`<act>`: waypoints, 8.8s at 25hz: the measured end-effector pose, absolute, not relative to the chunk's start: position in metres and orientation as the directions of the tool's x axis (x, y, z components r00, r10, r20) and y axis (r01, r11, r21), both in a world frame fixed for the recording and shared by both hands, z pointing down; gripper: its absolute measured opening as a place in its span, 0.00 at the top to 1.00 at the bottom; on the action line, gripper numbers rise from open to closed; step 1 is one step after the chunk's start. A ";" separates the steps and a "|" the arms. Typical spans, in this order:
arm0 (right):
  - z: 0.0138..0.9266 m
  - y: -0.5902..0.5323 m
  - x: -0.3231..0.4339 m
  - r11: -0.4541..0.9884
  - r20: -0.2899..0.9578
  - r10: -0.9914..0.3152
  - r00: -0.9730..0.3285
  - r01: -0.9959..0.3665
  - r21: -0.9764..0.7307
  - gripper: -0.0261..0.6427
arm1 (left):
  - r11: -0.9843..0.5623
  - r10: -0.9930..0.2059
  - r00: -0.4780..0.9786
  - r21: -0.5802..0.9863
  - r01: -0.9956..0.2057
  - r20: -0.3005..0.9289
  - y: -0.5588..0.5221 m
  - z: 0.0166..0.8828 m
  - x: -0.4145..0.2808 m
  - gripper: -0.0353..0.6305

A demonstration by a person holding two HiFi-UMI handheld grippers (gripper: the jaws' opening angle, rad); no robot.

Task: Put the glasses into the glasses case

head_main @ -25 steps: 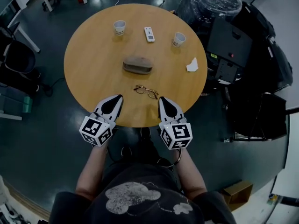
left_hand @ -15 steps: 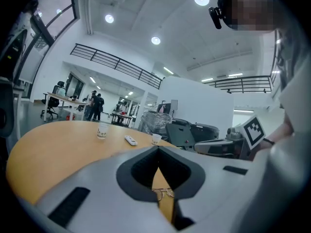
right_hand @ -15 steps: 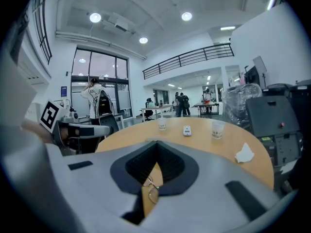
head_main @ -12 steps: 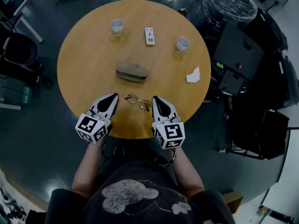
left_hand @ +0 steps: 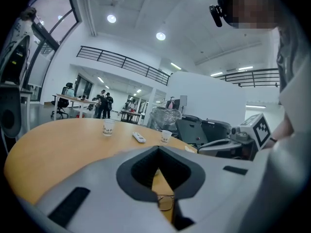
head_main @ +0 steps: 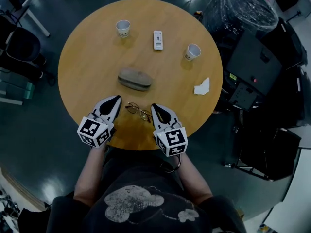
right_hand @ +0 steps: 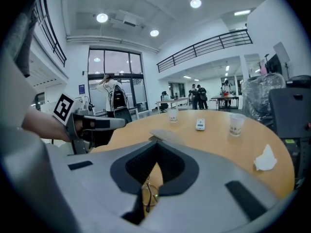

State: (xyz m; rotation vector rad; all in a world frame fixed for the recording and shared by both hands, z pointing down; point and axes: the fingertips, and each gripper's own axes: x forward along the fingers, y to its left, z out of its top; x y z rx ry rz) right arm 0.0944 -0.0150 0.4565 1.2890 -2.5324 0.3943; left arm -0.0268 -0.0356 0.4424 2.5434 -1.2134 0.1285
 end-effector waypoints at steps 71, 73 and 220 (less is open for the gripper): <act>0.590 -0.003 0.039 0.768 0.878 -0.169 -0.447 -0.619 -0.167 0.98 | -0.595 -0.556 0.720 0.406 -0.694 0.415 -0.047 0.540 -0.053 0.94; 0.586 -0.004 0.039 0.765 0.873 -0.178 -0.454 -0.621 -0.167 0.98 | -0.594 -0.559 0.719 0.405 -0.695 0.413 -0.050 0.539 -0.054 0.94; 0.475 -0.106 0.040 0.822 0.715 -0.543 -0.441 -0.455 0.343 0.98 | -0.847 -0.509 0.704 -0.432 -0.308 0.496 -0.142 0.522 -0.009 0.88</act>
